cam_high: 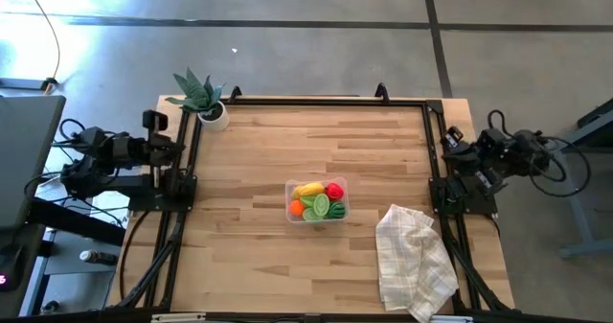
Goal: Pick and placing Produce into tupperware
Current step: Return to Home Position
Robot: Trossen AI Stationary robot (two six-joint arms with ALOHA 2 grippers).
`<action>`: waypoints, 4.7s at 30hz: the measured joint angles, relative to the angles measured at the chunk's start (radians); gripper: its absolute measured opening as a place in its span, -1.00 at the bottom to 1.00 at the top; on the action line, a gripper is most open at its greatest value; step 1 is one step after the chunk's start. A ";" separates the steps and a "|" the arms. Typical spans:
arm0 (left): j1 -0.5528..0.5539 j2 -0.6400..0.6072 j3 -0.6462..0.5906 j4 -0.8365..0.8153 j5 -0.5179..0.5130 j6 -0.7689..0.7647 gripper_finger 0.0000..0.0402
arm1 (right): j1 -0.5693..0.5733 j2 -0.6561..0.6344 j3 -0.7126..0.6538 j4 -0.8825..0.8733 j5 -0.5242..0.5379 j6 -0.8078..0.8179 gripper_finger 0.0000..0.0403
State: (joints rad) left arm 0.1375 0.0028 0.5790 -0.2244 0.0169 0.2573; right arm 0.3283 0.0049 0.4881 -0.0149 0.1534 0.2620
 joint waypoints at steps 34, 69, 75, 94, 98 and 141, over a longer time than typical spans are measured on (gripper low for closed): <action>0.000 0.004 -0.525 0.596 0.059 -0.109 -1.00 | 0.000 0.000 -0.478 0.404 -0.042 0.344 -1.00; 0.000 0.020 -0.564 0.221 -0.004 -0.069 -1.00 | -0.001 0.021 -0.477 0.043 -0.024 0.148 -1.00; 0.000 0.020 -0.564 0.221 -0.003 -0.069 -1.00 | -0.001 0.021 -0.477 0.042 -0.024 0.148 -1.00; 0.000 0.020 -0.563 0.221 -0.003 -0.069 -1.00 | -0.001 0.021 -0.477 0.041 -0.024 0.148 -1.00; 0.000 0.020 -0.563 0.221 -0.003 -0.069 -1.00 | -0.001 0.021 -0.477 0.041 -0.024 0.148 -1.00; 0.000 0.020 -0.562 0.222 -0.003 -0.069 -1.00 | -0.001 0.021 -0.476 0.041 -0.024 0.148 -1.00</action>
State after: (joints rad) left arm 0.1375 0.0227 0.0166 -0.0029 0.0143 0.1883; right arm 0.3268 0.0261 0.0116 0.0265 0.1291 0.4103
